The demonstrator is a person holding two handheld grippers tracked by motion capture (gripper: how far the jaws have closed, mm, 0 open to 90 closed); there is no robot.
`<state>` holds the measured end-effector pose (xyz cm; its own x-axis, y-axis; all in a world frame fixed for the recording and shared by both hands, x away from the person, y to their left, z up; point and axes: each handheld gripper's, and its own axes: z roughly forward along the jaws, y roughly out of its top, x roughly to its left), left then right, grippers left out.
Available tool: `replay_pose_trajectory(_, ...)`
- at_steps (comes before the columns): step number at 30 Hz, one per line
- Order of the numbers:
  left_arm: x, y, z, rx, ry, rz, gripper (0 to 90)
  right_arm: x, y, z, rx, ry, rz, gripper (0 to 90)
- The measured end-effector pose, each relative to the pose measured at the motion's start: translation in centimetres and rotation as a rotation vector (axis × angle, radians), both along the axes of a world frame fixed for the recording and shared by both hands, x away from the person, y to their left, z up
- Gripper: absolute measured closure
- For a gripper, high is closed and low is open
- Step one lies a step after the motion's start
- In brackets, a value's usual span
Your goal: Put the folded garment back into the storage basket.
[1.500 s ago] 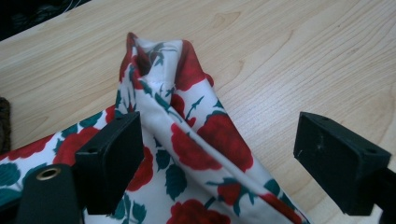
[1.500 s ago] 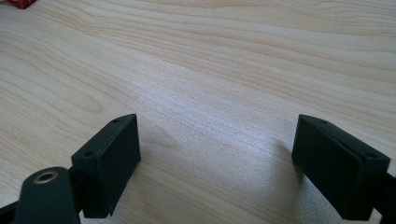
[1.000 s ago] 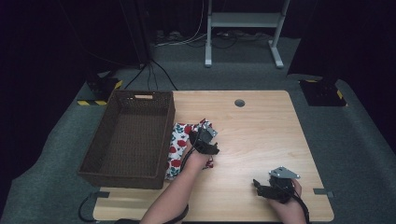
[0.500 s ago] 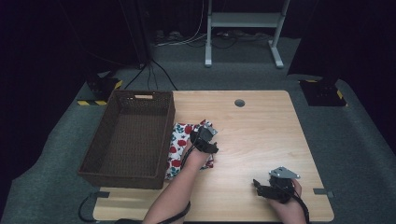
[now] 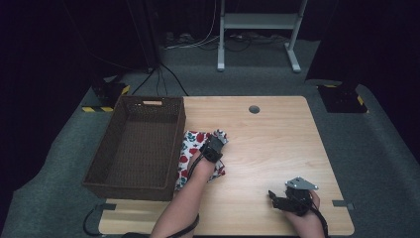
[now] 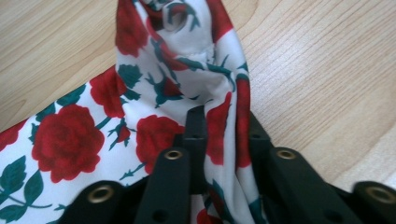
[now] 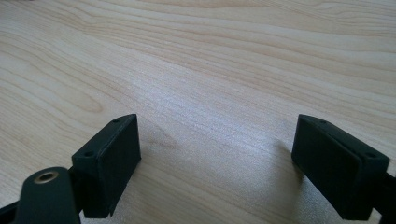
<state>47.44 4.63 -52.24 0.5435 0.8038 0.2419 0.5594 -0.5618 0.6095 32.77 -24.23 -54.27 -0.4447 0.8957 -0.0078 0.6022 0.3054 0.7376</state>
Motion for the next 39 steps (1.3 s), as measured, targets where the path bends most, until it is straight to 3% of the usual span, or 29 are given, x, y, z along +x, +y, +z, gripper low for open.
replay_pose_trajectory(8,-0.4,-0.1,0.1,0.004,-0.035,0.012,81.7,0.0,0.0,0.0,0.000,0.000,0.000,15.2)
replay_pose_trajectory(33,-4.1,1.1,3.9,-0.261,-0.220,-0.056,82.3,0.0,0.1,0.0,-0.005,0.002,0.006,13.5)
replay_pose_trajectory(39,-5.0,1.5,5.0,-0.314,-0.262,-0.081,82.4,0.1,0.1,-0.1,-0.011,0.012,0.032,8.3)
